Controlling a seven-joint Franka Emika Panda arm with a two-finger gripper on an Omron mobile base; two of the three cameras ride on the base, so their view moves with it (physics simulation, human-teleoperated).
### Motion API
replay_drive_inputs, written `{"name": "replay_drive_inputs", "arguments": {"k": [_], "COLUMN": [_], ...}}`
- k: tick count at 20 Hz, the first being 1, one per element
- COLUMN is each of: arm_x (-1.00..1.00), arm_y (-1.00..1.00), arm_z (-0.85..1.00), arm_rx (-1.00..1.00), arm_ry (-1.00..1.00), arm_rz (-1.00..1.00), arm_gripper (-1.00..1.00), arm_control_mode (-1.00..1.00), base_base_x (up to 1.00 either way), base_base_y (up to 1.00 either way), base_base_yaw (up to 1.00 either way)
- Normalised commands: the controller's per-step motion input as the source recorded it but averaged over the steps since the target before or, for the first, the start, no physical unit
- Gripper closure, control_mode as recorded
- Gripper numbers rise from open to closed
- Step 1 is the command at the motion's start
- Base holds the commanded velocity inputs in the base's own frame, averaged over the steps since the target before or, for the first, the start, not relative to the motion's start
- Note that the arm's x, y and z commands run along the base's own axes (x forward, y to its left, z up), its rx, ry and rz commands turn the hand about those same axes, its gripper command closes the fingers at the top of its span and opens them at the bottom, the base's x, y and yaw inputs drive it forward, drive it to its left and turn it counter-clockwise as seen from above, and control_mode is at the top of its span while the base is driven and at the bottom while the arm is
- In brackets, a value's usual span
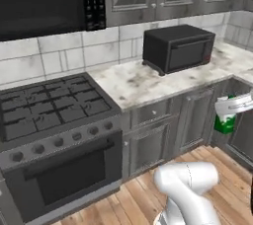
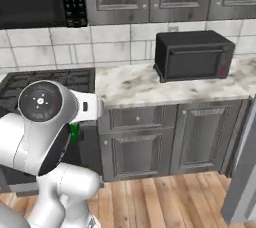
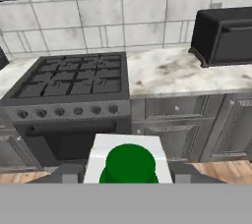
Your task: Take out the milk from the fridge and place it on the tray on the counter. Then take the sugar cube near the tray and place it in the tray.
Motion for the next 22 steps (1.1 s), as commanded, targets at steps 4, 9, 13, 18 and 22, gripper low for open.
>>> {"name": "replay_drive_inputs", "arguments": {"k": [4,9,13,18,22], "arm_x": [0.00,0.00,0.00,0.00,0.00], "arm_y": [0.00,0.00,0.00,0.00,0.00], "arm_z": [0.00,0.00,0.00,0.00,0.00], "arm_rx": [0.00,0.00,0.00,0.00,0.00], "arm_ry": [0.00,0.00,0.00,0.00,0.00], "arm_rz": [0.00,0.00,0.00,0.00,0.00], "arm_gripper": [1.00,1.00,1.00,1.00,1.00], "arm_control_mode": [1.00,1.00,1.00,1.00,1.00], "base_base_x": [0.05,0.18,0.21,0.04,0.01], "base_base_y": [0.93,1.00,0.99,0.46,0.01], "base_base_yaw": [0.70,0.61,0.65,0.91,1.00]}}
